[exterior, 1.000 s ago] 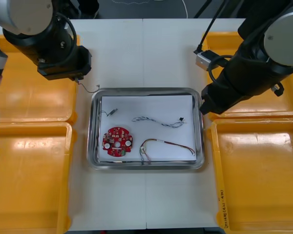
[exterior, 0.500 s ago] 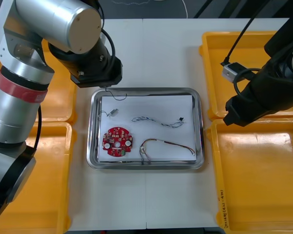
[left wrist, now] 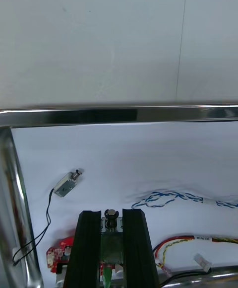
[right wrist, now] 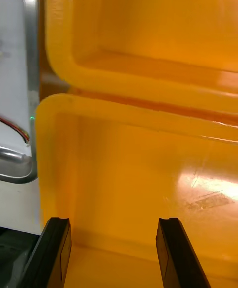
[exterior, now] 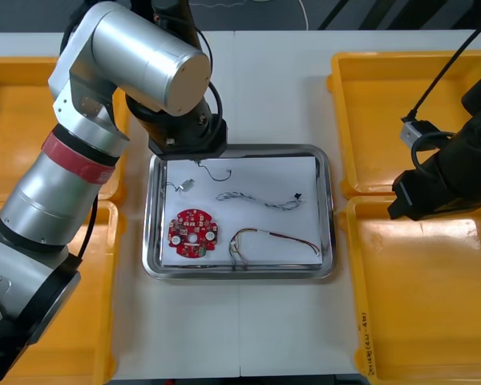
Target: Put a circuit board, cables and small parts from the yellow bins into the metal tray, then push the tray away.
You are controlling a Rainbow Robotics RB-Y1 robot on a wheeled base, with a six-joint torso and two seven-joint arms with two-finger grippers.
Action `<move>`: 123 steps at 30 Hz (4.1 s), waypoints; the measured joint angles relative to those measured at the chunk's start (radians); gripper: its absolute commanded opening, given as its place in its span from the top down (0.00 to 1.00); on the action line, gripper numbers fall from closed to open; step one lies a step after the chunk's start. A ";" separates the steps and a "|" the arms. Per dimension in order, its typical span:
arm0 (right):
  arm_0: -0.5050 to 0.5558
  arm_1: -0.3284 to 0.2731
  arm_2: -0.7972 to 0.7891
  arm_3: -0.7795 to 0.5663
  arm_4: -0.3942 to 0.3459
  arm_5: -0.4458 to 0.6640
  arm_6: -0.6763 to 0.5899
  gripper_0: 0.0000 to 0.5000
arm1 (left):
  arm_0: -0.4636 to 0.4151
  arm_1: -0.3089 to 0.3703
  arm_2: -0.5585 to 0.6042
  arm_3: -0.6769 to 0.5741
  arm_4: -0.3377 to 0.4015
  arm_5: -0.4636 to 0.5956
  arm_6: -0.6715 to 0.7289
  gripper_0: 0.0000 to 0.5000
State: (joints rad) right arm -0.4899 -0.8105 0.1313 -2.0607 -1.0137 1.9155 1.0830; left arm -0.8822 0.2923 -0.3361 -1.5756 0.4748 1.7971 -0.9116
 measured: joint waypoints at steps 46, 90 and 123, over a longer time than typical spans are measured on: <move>0.197 0.000 -0.133 -0.069 0.056 0.000 -0.003 0.00 | 0.000 -0.007 -0.139 0.171 0.007 -0.128 0.010 0.00; 0.199 0.000 -0.134 -0.070 0.051 0.000 -0.003 0.00 | 0.000 0.253 0.183 -0.188 0.126 0.115 0.010 0.00; 0.201 0.000 -0.134 -0.070 0.045 0.000 -0.003 0.00 | 0.160 0.503 0.421 -0.092 0.329 0.116 -0.275 0.00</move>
State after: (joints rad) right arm -0.2893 -0.8107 -0.0024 -2.1309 -0.9689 1.9155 1.0802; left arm -0.7217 0.7956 0.0850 -1.6674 0.8035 1.9128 -1.1870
